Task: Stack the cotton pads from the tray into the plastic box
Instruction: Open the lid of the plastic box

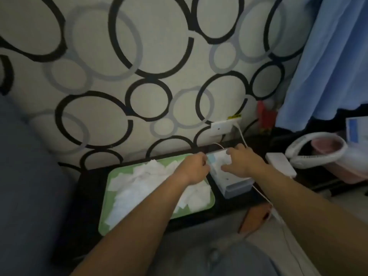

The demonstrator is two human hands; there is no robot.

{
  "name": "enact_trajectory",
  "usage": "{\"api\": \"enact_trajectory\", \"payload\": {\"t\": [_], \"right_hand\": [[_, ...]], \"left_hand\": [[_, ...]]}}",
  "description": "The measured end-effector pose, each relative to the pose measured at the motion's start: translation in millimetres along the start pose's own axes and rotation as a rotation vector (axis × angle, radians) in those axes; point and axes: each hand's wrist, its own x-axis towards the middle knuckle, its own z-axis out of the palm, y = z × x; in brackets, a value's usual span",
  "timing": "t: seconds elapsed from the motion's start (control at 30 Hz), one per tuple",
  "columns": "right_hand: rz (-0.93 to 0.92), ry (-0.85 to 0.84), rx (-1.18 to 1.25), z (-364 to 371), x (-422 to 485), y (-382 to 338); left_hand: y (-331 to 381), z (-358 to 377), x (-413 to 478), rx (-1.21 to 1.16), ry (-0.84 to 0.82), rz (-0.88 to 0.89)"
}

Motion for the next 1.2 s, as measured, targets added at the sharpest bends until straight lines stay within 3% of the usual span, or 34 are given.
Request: {"api": "enact_trajectory", "payload": {"t": [0.17,0.3,0.43,0.57,0.67,0.77,0.93,1.0,1.1,1.2], "right_hand": [[0.168,-0.025,-0.026,36,6,4],[0.235,0.016,0.059,56,16,2],[0.18,0.124,0.021,57,20,3],[0.149,0.158,0.031,45,24,5],[0.148,0.166,0.23,31,24,7],[0.153,0.126,0.593,15,24,20],[0.291,-0.068,1.187,-3,17,48],[0.291,0.037,1.152,-11,24,60],[0.184,0.282,0.74,-19,35,73],[0.147,0.324,0.414,-21,39,77]], "left_hand": [[-8,61,17,-0.17,-0.098,-0.132],[-6,85,32,-0.44,-0.021,-0.227],[-23,101,51,-0.717,0.037,-0.307],[-11,86,42,-0.78,0.008,-0.332],[-9,83,39,-0.694,-0.03,-0.286],[-6,79,37,-0.655,-0.062,-0.28],[-3,77,37,-0.473,-0.08,-0.242],[-3,78,38,-0.404,-0.081,-0.249],[0,78,39,-0.377,-0.073,-0.255],[2,77,40,-0.382,-0.067,-0.271]]}}
